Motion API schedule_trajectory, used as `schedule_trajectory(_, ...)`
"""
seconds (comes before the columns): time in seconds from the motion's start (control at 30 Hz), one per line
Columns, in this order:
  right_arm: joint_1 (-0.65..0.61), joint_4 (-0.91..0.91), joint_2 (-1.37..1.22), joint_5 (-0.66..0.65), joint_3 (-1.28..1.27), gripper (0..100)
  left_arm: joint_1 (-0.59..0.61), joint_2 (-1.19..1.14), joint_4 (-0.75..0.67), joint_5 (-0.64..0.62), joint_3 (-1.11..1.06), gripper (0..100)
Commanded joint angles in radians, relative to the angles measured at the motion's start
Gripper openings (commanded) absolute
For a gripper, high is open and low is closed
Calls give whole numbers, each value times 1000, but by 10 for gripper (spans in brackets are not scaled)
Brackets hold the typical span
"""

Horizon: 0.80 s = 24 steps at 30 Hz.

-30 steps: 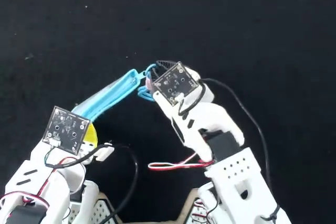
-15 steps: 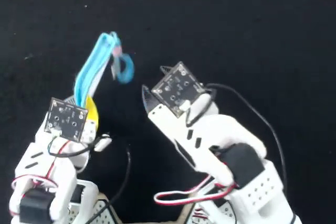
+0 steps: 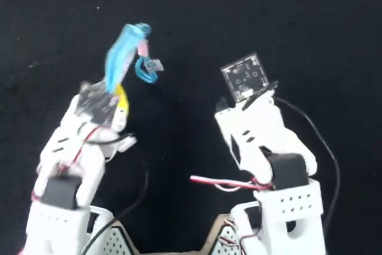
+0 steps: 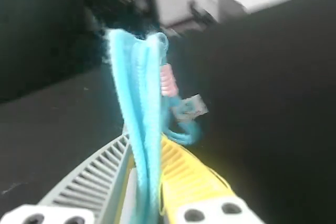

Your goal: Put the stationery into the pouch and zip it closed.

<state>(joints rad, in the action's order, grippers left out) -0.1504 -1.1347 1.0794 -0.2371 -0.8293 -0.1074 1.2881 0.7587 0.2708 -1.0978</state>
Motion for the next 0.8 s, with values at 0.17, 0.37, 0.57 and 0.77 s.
schedule_trajectory(0.17,57,180,15,-8,-325,181,-133,-612,-8,-28,208,43)
schedule_trajectory(0.37,60,371,15,95,-495,181,-133,-753,-9,-204,285,185)
schedule_trajectory(0.57,54,471,15,100,-591,181,-134,-753,15,-241,398,175)
schedule_trajectory(0.77,54,473,15,98,-599,181,-173,-764,227,-236,619,213)
